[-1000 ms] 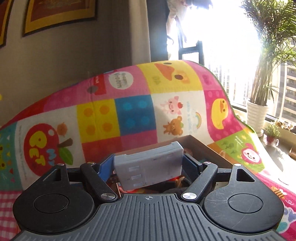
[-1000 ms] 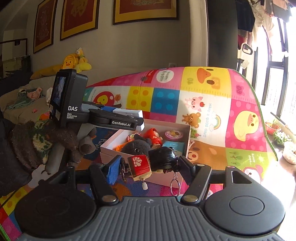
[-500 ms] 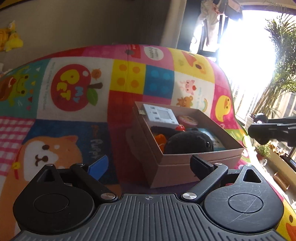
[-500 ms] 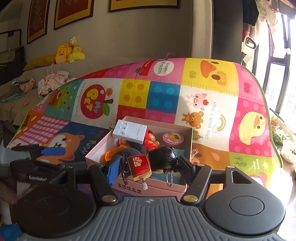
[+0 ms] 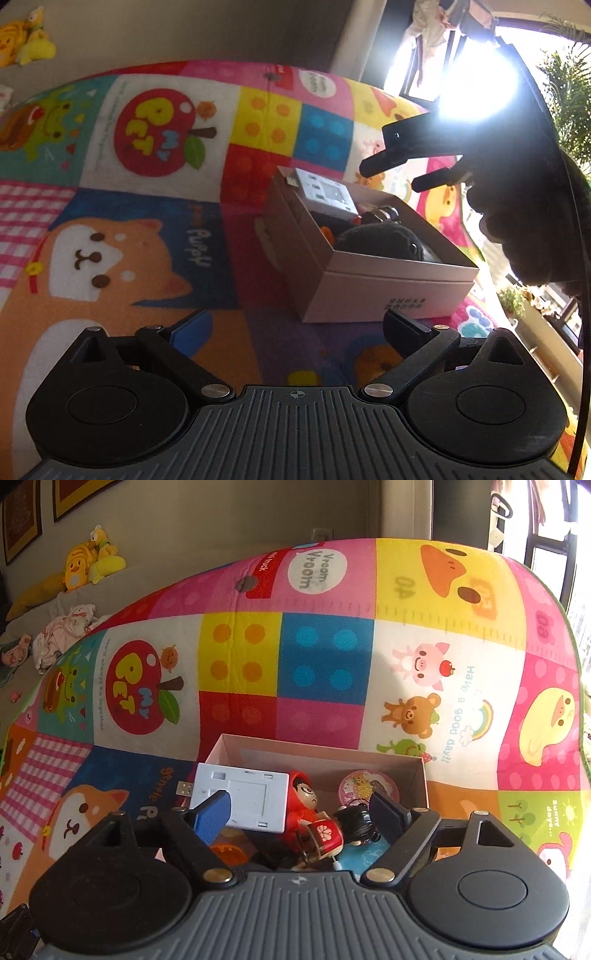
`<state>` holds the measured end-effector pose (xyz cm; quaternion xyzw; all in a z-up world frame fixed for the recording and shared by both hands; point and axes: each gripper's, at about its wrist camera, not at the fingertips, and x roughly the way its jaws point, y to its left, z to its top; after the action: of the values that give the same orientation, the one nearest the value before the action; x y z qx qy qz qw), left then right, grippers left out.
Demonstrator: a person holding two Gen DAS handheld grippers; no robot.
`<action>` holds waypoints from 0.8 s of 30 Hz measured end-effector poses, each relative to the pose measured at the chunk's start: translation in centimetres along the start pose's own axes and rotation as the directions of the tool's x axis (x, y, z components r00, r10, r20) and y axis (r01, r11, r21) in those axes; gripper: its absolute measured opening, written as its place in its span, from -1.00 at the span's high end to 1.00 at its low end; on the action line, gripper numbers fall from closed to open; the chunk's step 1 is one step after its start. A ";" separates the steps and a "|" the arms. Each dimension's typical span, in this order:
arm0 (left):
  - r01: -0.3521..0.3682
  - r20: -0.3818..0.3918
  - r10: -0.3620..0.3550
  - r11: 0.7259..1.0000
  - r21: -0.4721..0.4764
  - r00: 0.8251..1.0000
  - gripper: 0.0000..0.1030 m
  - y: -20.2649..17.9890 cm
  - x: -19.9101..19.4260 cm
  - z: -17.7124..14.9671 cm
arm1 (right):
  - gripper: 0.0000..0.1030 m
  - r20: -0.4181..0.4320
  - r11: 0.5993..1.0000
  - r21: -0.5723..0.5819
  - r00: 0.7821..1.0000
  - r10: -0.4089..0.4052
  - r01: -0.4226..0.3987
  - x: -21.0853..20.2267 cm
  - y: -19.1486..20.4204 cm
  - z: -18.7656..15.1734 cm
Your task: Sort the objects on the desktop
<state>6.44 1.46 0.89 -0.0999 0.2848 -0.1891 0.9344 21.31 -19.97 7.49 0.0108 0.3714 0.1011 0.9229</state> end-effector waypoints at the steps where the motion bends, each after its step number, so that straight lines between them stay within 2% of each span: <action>1: 0.007 -0.001 -0.007 1.000 -0.007 1.000 -0.98 0.1 -0.1 0.0 | -0.61 -0.012 1.000 0.016 1.000 0.019 -0.019 0.5 0.3 0.2; 3: 0.013 -0.004 -0.013 1.000 -0.010 1.000 -0.98 0.1 0.0 0.0 | -0.61 -0.043 0.998 0.043 0.998 0.044 -0.042 1.9 1.0 0.5; 6: 0.010 -0.009 -0.010 1.000 -0.004 1.000 -0.98 0.1 0.0 -0.1 | -0.73 -0.082 0.999 0.039 0.996 0.028 -0.025 4.5 2.3 0.8; 7: 0.007 -0.009 -0.007 1.000 -0.001 1.000 -0.98 0.0 0.0 -0.1 | -0.82 -0.098 0.999 0.029 0.995 0.028 -0.025 5.2 2.6 0.7; 9: -0.005 -0.007 0.005 1.000 0.005 1.000 -0.99 0.0 0.0 -0.2 | -0.87 -0.111 1.000 0.020 0.994 0.020 -0.018 6.0 2.8 0.6; 10: -0.007 -0.007 0.007 1.000 0.006 1.000 -0.99 0.0 0.0 -0.2 | -0.83 -0.113 1.000 0.018 0.993 0.019 -0.017 6.1 2.8 0.5; 12: -0.006 -0.011 0.007 1.000 0.003 1.000 -0.99 0.1 0.1 -0.2 | -0.61 -0.107 0.998 0.027 0.992 0.059 -0.057 5.6 2.3 0.7; 14: -0.004 -0.013 0.004 1.000 0.001 1.000 -0.99 0.2 0.1 -0.2 | -0.51 -0.084 0.999 0.035 0.996 0.026 -0.023 4.8 1.8 0.8; 15: -0.001 -0.015 0.001 1.000 0.001 1.000 -0.99 0.2 0.1 -0.2 | -0.38 -0.077 0.999 0.034 0.997 0.004 -0.001 4.6 1.5 0.9; 16: 0.000 -0.016 0.000 1.000 0.003 1.000 -0.99 0.1 0.1 -0.2 | -0.16 -0.088 0.999 0.032 0.996 -0.015 0.018 4.6 1.2 1.1; 17: 0.000 -0.017 0.000 1.000 0.007 1.000 -0.99 0.1 0.2 -0.2 | -0.12 -0.102 0.998 0.045 0.994 -0.034 0.038 4.7 0.6 1.2; 24: -0.004 -0.025 0.004 1.000 0.017 1.000 -0.99 -0.1 0.5 -0.4 | -0.15 -0.081 0.989 0.149 0.997 -0.003 0.015 4.4 -1.9 1.1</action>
<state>6.57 1.17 0.36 -0.0889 0.2949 -0.1908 0.9320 25.51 -20.89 5.10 0.0744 0.4146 0.0690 0.9043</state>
